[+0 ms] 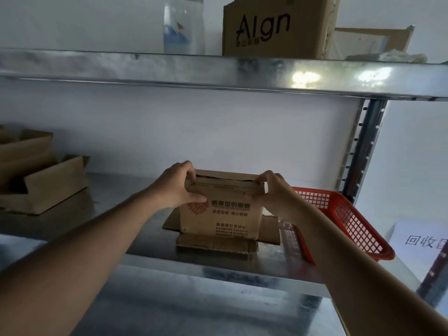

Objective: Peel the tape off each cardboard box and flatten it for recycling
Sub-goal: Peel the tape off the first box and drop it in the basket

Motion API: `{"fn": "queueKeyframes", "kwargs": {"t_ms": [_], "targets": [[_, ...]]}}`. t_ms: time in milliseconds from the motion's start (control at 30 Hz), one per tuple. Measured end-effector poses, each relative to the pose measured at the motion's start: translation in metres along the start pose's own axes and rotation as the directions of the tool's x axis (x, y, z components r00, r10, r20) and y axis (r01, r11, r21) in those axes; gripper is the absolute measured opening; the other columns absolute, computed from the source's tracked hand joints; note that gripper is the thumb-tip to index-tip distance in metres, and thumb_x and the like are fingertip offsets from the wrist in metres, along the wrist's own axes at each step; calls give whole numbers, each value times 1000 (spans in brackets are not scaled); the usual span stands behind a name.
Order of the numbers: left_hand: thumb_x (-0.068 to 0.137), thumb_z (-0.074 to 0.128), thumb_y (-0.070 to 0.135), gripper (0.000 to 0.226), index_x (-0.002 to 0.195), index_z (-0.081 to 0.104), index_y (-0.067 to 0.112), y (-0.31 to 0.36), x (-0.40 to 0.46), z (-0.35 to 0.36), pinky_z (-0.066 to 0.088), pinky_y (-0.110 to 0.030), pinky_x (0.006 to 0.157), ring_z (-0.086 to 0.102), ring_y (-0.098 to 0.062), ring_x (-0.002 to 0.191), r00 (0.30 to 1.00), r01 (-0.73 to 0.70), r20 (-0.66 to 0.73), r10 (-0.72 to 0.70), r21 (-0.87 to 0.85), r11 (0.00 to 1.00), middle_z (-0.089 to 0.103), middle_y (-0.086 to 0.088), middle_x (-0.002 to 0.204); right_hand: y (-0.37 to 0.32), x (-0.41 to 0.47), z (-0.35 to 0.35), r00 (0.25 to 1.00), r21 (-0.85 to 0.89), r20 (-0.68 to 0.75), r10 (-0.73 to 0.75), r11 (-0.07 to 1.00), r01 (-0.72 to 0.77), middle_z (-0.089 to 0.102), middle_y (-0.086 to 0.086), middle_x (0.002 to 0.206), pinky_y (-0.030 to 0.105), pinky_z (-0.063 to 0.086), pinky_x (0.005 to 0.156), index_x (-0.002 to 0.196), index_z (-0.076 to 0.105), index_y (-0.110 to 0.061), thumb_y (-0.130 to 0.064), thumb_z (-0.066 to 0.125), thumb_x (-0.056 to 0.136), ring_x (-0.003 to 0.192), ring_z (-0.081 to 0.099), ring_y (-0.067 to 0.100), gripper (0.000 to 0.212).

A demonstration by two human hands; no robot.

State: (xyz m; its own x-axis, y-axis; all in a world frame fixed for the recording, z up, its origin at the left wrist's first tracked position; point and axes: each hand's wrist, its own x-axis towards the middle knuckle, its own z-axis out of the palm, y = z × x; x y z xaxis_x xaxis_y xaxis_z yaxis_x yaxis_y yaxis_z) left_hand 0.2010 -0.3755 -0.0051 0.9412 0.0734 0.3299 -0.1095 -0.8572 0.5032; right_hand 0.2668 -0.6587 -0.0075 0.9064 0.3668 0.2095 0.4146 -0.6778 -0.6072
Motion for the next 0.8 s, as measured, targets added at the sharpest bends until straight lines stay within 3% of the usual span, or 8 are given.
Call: {"fn": "queueKeyframes", "kwargs": {"t_ms": [133,267,367,433,533,633,700,800], "targets": [[62,97,47,94,139,48,25,-7,4,-7,43,-24,87,49,-12,119,1000,10,8,-10,-16,1000,48,10,129,-8,3,-8,999,-28,11,32,999,-31,47,0,129,15,44,60,117,48,-26,-30,88,81,105,54,17,53],[61,98,45,74,121,59,24,-14,7,-11,49,-23,77,59,-12,107,1000,-14,-11,13,-79,997,57,6,118,-15,-1,-16,999,-88,-43,10,996,-13,58,-6,115,19,45,61,115,49,-26,-29,96,71,96,60,15,64],[67,95,46,59,110,62,23,-21,5,-15,62,-43,83,70,-18,102,998,9,61,15,-373,928,66,3,117,-20,-8,-16,987,-33,-158,-35,999,30,60,-12,101,12,42,51,120,46,-32,-23,98,67,85,59,7,75],[75,79,71,61,110,69,21,-25,3,-19,59,-54,93,72,-23,108,981,96,194,16,-551,829,72,2,118,-22,-14,-13,971,-76,-226,-71,996,55,63,-15,94,10,42,54,114,54,-35,-24,97,69,84,61,6,64],[81,45,91,90,119,71,14,-23,4,-23,55,-57,100,69,-35,114,929,334,355,-109,-671,661,73,-16,118,-19,-21,-10,979,-28,-185,-82,997,78,73,-8,78,23,56,61,84,70,-24,-56,89,70,78,71,14,39],[89,52,73,75,116,73,6,-14,8,-23,54,-54,101,70,-33,109,915,311,395,-81,-564,765,77,-16,107,-24,-23,-14,993,247,-121,-7,968,37,75,2,69,31,55,65,65,68,-3,-99,50,68,63,72,17,98],[81,72,56,52,110,77,13,-9,9,-24,58,-49,95,73,-29,107,909,263,416,-29,-516,815,78,-14,106,-30,-18,-19,991,323,-67,114,942,-87,77,2,72,27,50,72,62,77,-9,-88,39,88,63,73,11,91],[92,75,37,21,113,76,39,-3,12,-30,63,-34,77,74,-13,99,869,179,493,43,-395,901,70,1,121,-37,-14,-23,991,44,-4,131,990,-131,79,2,80,30,54,63,75,83,-22,-44,65,98,64,70,13,37]]}}
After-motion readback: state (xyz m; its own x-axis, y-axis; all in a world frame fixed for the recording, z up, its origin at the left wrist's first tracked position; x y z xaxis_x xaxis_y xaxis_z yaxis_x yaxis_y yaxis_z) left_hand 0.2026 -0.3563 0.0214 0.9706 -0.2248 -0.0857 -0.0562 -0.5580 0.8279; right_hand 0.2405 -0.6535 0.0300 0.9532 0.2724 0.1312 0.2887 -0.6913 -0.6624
